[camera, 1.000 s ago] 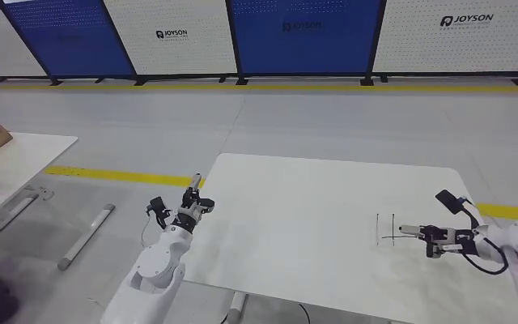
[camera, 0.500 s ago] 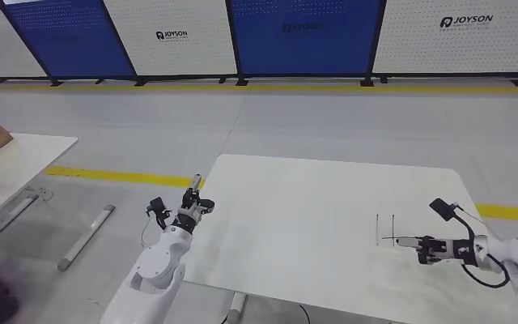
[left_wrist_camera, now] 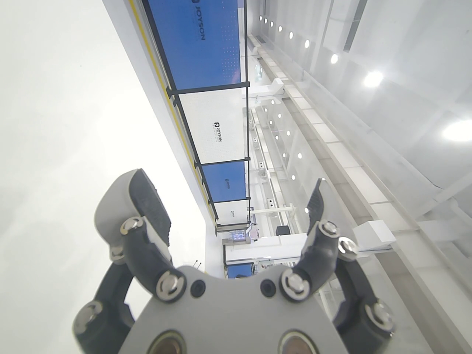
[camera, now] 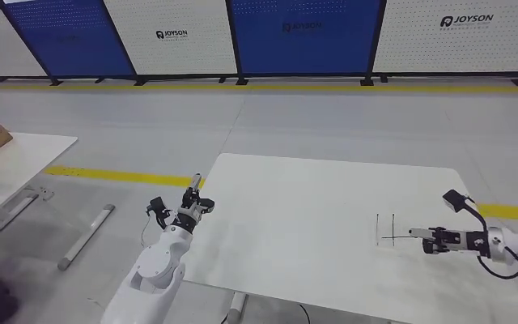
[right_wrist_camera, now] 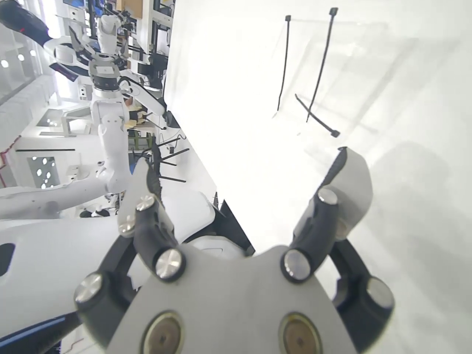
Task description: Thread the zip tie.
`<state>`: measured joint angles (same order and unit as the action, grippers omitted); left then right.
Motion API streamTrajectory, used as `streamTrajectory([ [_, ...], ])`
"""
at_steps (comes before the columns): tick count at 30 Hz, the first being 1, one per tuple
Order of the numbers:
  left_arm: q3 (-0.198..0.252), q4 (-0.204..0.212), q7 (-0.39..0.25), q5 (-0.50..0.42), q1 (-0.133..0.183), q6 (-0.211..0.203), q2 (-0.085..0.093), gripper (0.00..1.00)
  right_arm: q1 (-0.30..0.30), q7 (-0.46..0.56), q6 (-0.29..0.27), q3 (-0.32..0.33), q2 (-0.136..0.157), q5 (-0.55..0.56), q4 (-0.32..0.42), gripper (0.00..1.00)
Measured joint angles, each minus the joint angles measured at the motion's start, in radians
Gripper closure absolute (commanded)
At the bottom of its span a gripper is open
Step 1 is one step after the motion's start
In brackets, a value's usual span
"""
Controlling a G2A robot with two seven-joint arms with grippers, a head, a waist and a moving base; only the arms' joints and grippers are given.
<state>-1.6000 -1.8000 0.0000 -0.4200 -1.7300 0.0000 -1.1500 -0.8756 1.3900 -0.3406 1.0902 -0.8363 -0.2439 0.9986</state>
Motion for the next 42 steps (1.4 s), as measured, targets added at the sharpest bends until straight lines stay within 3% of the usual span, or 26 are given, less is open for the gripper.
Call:
streamTrajectory([
  [3, 0.0, 0.0, 0.0, 0.0, 0.0, 0.0, 0.0, 0.0, 0.073, 0.0, 0.005, -0.095, -0.002, -0.029, -0.077, 0.0],
  [4, 0.0, 0.0, 0.0, 0.0, 0.0, 0.0, 0.0, 0.0, 0.076, 0.0, 0.005, -0.1, -0.003, -0.03, -0.081, 0.0],
  [20, 0.0, 0.0, 0.0, 0.0, 0.0, 0.0, 0.0, 0.0, 0.066, -0.011, 0.001, -0.098, -0.004, -0.01, -0.059, 0.0],
  [29, 0.0, 0.0, 0.0, 0.0, 0.0, 0.0, 0.0, 0.0, 0.116, 0.0, 0.001, -0.138, -0.019, -0.02, -0.156, 0.0],
  [34, 0.0, 0.0, 0.0, 0.0, 0.0, 0.0, 0.0, 0.0, 0.175, 0.0, 0.001, -0.202, -0.051, -0.007, -0.208, 0.0],
  [42, 0.0, 0.0, 0.0, 0.0, 0.0, 0.0, 0.0, 0.0, 0.176, 0.0, 0.001, -0.204, -0.053, -0.012, -0.209, 0.0],
])
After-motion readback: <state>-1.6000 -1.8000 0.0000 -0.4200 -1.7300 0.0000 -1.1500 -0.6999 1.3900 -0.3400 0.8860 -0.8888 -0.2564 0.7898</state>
